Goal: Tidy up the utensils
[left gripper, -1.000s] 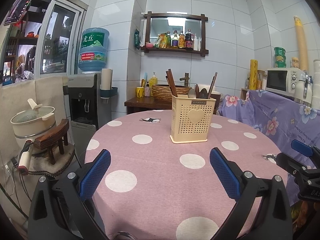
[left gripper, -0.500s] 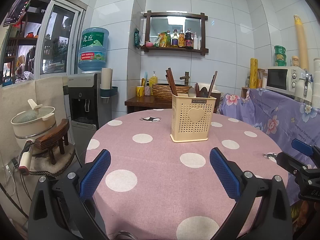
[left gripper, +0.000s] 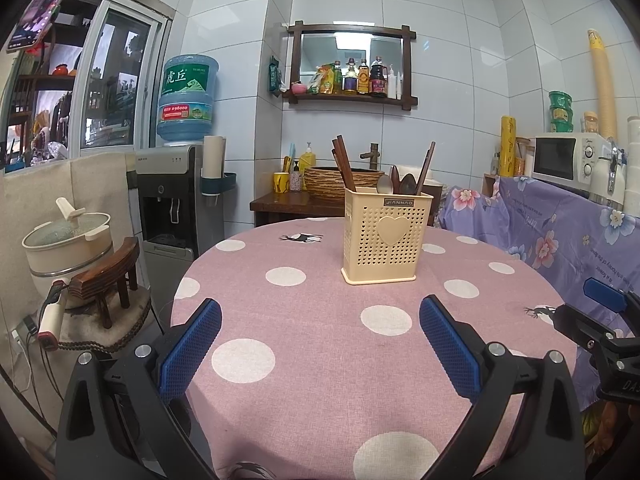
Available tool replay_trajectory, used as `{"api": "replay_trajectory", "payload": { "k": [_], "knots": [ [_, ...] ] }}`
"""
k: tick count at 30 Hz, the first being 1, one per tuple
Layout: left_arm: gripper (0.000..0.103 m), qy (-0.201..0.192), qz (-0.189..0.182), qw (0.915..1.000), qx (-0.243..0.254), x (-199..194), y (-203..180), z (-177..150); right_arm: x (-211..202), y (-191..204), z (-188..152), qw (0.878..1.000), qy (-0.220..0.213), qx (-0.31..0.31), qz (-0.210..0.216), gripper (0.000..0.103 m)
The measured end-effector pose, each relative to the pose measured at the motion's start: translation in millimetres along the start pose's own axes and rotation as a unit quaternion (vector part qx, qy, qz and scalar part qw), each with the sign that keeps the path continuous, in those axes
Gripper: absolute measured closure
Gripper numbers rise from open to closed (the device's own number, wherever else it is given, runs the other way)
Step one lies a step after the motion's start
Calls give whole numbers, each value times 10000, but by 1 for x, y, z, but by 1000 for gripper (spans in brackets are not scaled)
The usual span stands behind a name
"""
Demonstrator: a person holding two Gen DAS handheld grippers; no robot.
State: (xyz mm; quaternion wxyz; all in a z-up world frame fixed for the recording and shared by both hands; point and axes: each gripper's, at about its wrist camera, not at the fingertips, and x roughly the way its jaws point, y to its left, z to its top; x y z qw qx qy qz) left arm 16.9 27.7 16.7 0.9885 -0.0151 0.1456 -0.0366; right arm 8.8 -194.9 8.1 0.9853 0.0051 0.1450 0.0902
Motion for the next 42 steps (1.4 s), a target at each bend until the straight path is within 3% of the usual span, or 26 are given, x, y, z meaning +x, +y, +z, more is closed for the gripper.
{"api": "replay_trajectory", "payload": {
  "k": [42],
  "knots": [
    [5,84,-22,9999,-80,2,2,1,0,1,-1,10000,21,-7,-3,6]
  ]
}}
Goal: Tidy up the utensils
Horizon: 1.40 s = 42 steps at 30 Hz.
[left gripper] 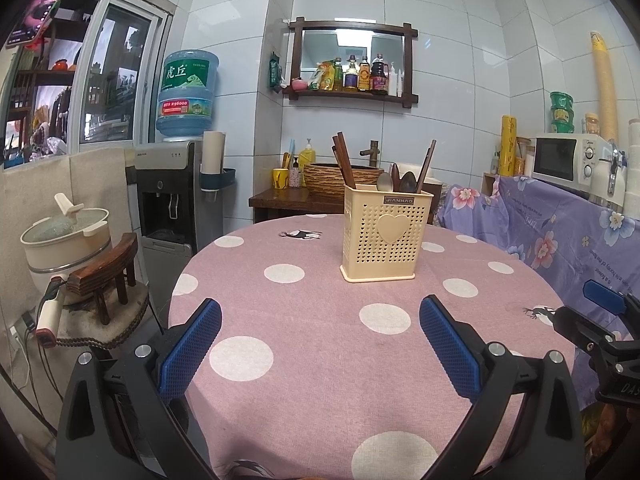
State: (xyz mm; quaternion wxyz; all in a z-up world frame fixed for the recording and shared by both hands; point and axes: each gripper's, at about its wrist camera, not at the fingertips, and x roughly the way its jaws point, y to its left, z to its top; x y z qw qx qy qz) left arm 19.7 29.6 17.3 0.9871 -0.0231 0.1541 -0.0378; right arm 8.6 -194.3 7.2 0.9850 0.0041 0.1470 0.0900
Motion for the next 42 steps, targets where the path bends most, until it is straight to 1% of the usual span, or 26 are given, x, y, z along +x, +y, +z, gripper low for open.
{"api": "replay_trajectory", "payload": {
  "k": [9,19,42],
  "knots": [
    [5,38,-9,10000,-41,1,2,0,0,-1,0,10000,10,-5,5,6],
    [5,100,73,9999,8,4,0,-2,1,-2,1,10000,27,12,9,6],
    [5,131,124,9998,23,7,2,-3,1,-2,1,10000,44,6,15,6]
  ]
}}
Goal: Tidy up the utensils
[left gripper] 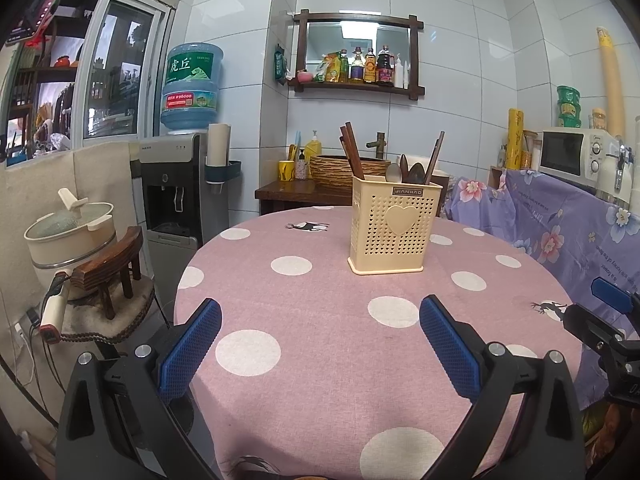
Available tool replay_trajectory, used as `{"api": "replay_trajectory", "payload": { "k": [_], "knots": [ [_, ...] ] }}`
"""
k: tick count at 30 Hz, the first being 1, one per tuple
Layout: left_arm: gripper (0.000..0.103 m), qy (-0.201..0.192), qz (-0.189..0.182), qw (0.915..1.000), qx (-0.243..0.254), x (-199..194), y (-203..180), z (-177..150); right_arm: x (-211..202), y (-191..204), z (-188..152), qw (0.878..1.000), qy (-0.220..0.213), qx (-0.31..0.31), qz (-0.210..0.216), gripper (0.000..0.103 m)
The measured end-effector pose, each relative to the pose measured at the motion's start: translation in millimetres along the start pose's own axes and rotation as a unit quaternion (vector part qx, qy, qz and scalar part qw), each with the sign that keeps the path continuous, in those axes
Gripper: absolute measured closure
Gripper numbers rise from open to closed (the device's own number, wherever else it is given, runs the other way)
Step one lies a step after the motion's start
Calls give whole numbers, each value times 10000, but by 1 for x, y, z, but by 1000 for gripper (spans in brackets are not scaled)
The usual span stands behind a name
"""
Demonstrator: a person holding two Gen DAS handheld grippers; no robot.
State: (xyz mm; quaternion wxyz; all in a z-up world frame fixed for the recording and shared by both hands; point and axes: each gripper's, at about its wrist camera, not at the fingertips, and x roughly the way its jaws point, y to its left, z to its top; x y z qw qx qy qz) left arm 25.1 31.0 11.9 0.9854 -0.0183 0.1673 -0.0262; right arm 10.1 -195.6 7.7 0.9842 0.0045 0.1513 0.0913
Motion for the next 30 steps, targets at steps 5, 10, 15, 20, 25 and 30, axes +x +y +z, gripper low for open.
{"api": "replay_trajectory", "payload": {
  "k": [5,10,15,20,25,30],
  "knots": [
    [5,20,-45,10000,-32,0,-1,0,0,0,0,10000,2,10,5,6],
    [5,32,-48,10000,-50,-2,-1,0,1,0,-1,10000,28,5,-6,6],
    [5,79,-47,9999,-65,-1,-2,0,1,1,-2,10000,36,4,-2,6],
    [5,53,-113,9999,-112,0,-2,-1,2,0,-2,10000,35,10,-6,6],
    [5,115,-54,9999,-38,1,-4,-1,3,0,-3,10000,51,7,6,6],
    [5,115,-69,9999,-49,1,-5,-2,4,0,-4,10000,57,7,3,6]
  ]
}}
